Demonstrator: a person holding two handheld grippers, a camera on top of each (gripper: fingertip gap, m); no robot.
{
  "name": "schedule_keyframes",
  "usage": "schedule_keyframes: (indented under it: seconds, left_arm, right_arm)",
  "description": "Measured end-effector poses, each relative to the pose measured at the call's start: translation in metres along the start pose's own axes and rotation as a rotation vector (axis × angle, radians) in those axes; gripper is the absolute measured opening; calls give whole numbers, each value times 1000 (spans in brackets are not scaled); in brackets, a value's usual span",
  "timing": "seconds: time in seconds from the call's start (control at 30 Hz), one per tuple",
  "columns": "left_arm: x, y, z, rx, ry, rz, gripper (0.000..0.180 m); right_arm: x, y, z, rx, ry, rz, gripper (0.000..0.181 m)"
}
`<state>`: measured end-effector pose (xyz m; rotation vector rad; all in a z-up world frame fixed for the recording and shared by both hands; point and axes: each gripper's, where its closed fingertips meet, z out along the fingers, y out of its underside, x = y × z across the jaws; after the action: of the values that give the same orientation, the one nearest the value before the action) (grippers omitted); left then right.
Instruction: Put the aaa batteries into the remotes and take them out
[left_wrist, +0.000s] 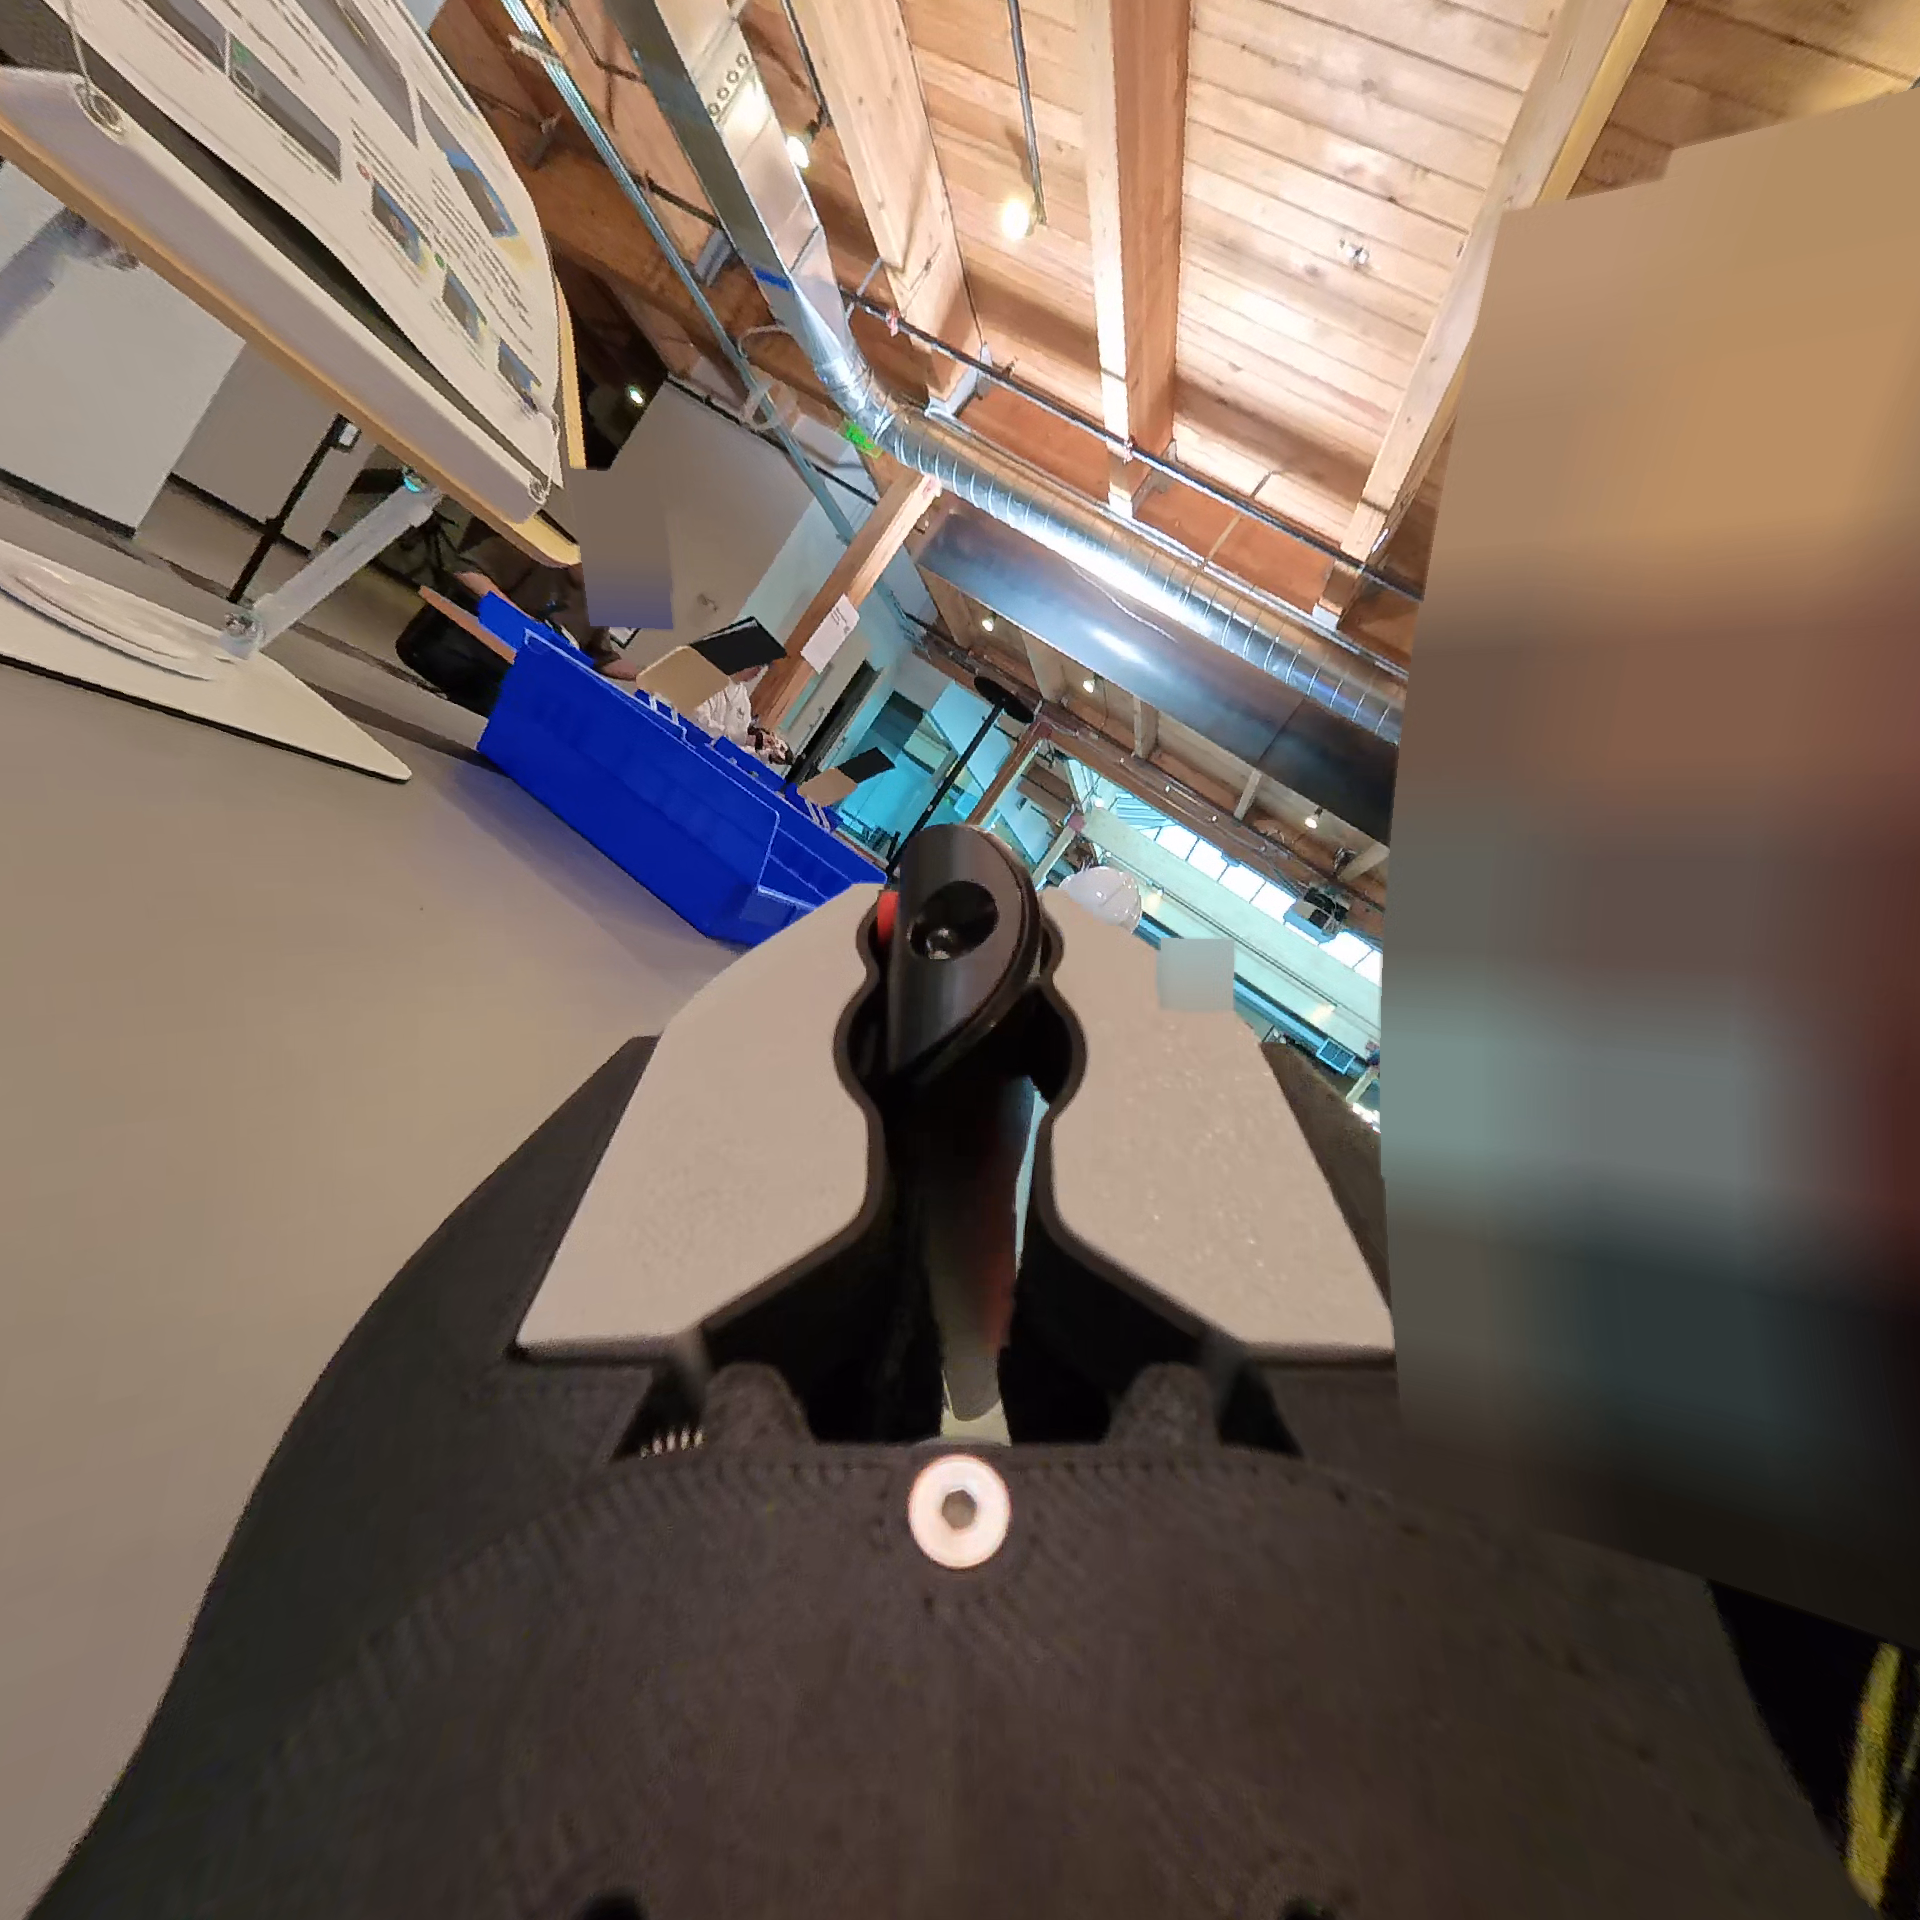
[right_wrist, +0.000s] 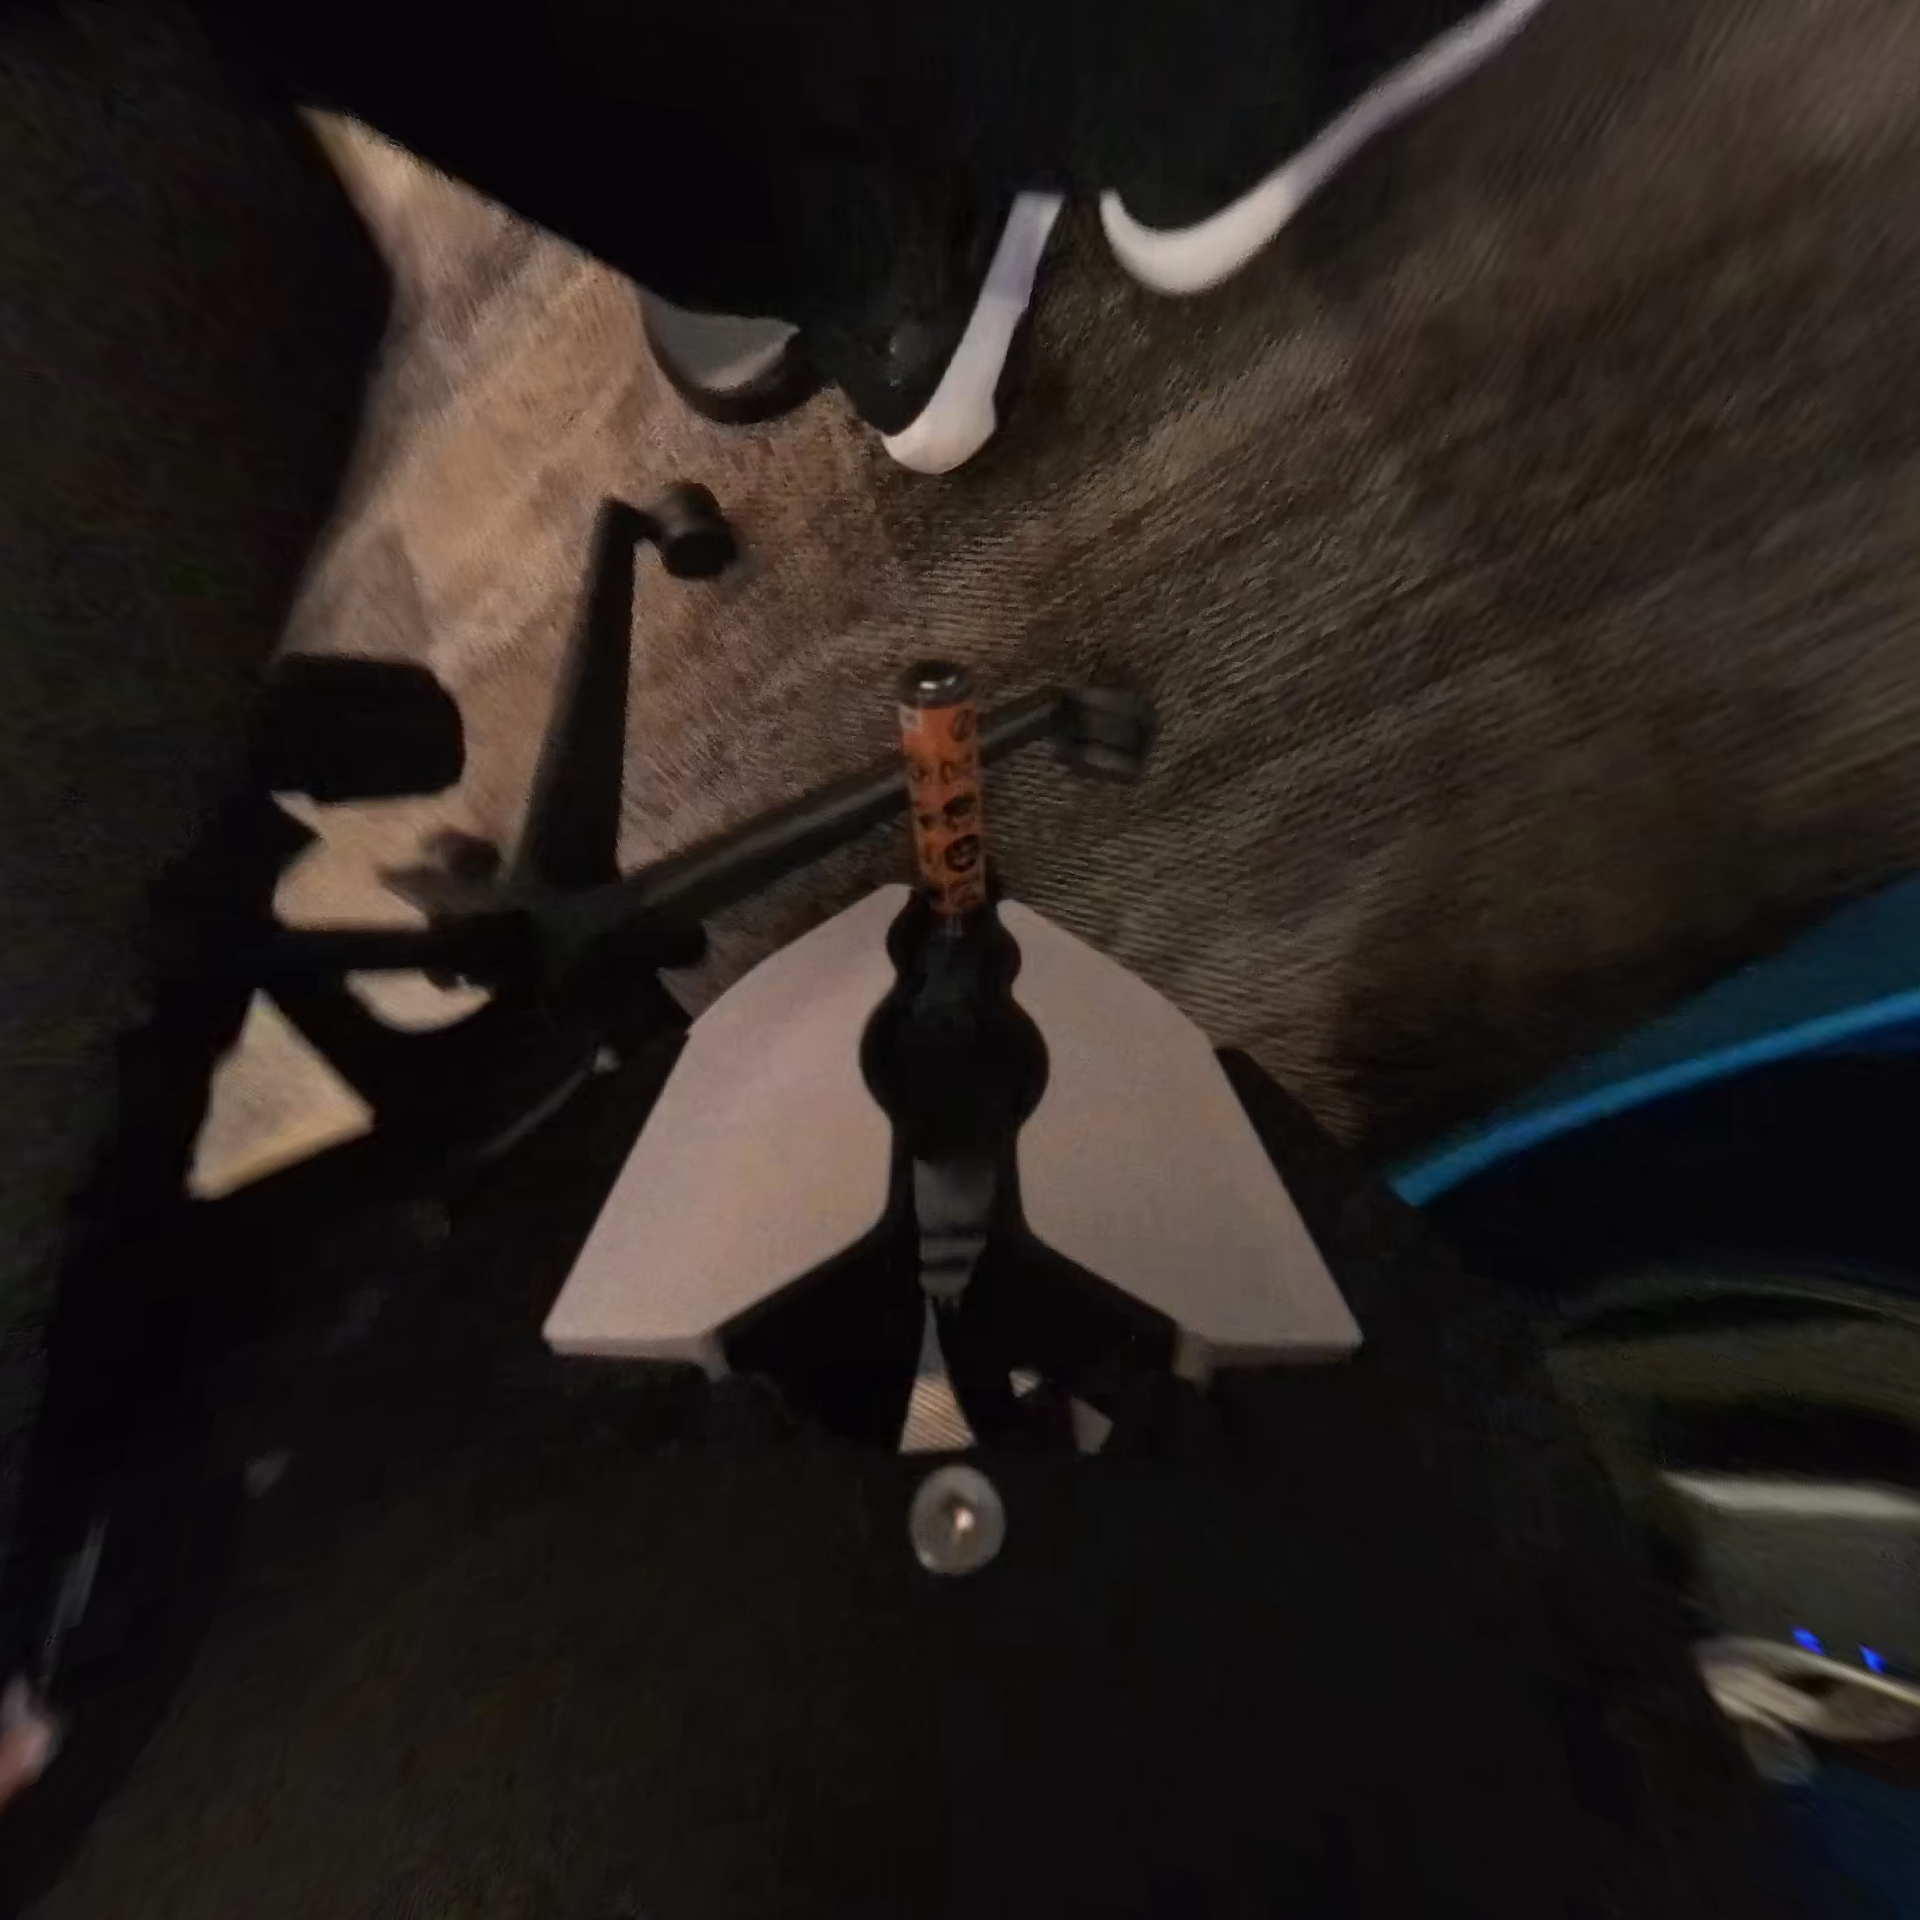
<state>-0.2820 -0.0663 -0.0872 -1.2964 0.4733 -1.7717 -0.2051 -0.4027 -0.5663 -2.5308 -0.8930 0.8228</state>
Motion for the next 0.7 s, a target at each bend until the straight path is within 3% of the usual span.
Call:
schedule_keyframes:
  seconds: [0.2, 0.33, 0.47, 0.63, 0.7]
  left_arm:
    - [-1, -10, -6, 70, 0, -13, 24]
    - [-9, -18, -10, 115, -39, -40, 24]
    - [-22, -31, -14, 149, -68, -79, 24]
    - [-49, -56, -16, 102, -127, -86, 24]
    - [-55, -73, -17, 120, -128, -73, 24]
  right_arm:
    - [-70, -157, -199, 281, 63, -293, 10]
    - [-75, -285, -306, 516, 329, -397, 10]
    - [-2, -369, -349, 551, 582, -431, 10]
    - [94, -460, -339, 577, 523, -505, 10]
    - [138, -485, -329, 563, 489, -445, 10]
